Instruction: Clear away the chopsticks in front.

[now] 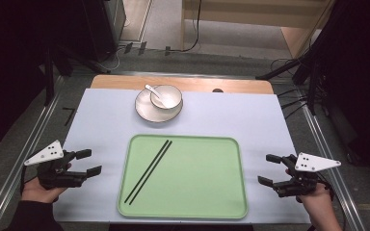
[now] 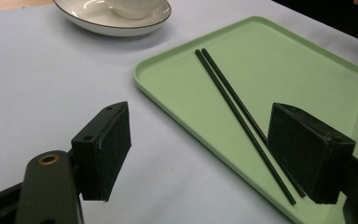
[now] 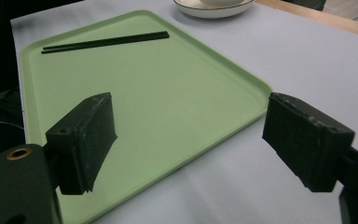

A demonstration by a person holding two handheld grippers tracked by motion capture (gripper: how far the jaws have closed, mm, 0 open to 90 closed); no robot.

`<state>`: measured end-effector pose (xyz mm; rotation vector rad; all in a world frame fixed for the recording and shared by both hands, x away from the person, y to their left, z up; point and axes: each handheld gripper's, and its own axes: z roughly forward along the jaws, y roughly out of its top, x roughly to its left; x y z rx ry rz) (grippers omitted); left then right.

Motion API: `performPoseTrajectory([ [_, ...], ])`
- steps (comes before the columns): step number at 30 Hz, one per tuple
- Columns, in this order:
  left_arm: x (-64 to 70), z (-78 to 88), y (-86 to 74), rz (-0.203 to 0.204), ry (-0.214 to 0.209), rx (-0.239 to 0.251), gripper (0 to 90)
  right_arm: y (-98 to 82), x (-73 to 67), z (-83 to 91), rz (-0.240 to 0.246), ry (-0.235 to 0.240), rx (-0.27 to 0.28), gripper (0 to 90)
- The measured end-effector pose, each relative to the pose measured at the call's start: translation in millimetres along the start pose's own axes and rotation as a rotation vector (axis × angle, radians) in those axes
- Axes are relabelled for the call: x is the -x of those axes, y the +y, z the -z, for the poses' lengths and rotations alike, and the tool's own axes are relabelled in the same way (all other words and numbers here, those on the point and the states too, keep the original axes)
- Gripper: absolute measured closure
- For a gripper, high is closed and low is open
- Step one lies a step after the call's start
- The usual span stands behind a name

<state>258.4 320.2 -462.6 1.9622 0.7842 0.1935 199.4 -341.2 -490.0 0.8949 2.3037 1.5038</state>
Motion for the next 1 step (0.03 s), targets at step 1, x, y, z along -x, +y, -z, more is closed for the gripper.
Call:
performPoseTrajectory([
  [1,0.0,-0.7,0.0,-0.001,0.004,0.000,21.8,0.0,0.1,-0.2,0.000,0.000,0.000,17.5],
])
